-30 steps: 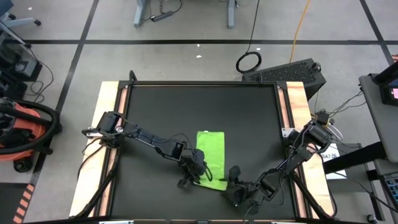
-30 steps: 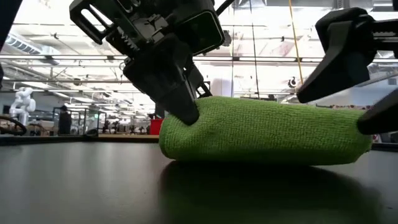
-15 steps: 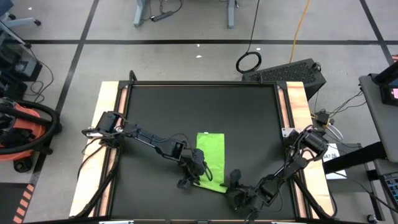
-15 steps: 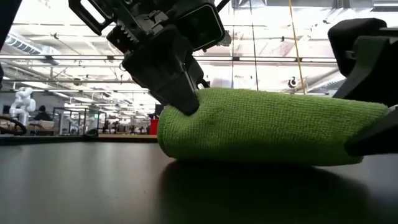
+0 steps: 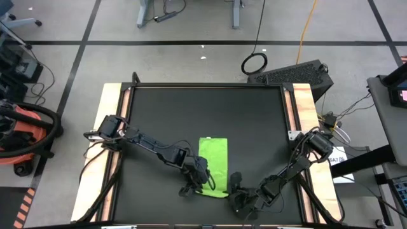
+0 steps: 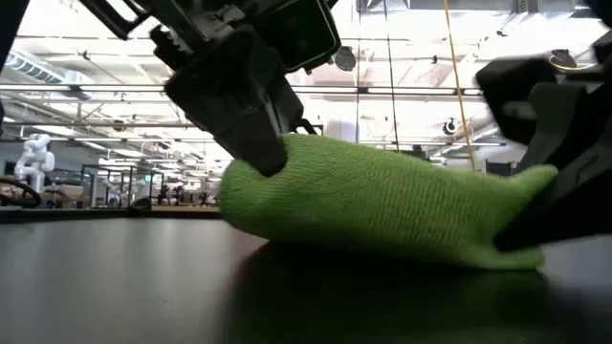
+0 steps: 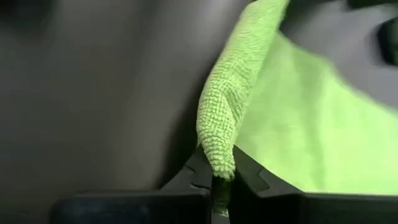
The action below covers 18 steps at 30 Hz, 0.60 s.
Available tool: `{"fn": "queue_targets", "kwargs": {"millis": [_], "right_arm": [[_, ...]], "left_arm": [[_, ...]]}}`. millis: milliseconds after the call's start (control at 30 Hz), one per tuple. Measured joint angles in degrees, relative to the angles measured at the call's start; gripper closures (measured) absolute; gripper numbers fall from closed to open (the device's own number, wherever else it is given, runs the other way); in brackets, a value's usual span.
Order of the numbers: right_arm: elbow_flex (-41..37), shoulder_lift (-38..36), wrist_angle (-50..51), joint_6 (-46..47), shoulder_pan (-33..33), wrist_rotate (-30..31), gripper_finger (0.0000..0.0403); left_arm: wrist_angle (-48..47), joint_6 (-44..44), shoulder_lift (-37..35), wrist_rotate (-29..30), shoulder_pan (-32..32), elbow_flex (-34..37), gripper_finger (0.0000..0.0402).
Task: Roll towel into tight, uniform cylinder
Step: Roll the green towel
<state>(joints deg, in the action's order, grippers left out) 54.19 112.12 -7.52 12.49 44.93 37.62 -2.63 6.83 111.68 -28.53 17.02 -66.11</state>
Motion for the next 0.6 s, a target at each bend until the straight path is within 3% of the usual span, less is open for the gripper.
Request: {"fn": "queue_targets", "kwargs": {"millis": [333,600], "right_arm": [[0.11,-0.33,-5.7,6.75,-9.45,-32.71,0.0398],[0.04,-1.03,-5.1,13.23,-14.31,-43.79,0.0398]], "left_arm": [[-3.76,3.03,0.0,4.92,3.2,-0.05,0.0391],[-7.28,3.65,0.0,9.98,5.62,-0.17,0.0391]]}}
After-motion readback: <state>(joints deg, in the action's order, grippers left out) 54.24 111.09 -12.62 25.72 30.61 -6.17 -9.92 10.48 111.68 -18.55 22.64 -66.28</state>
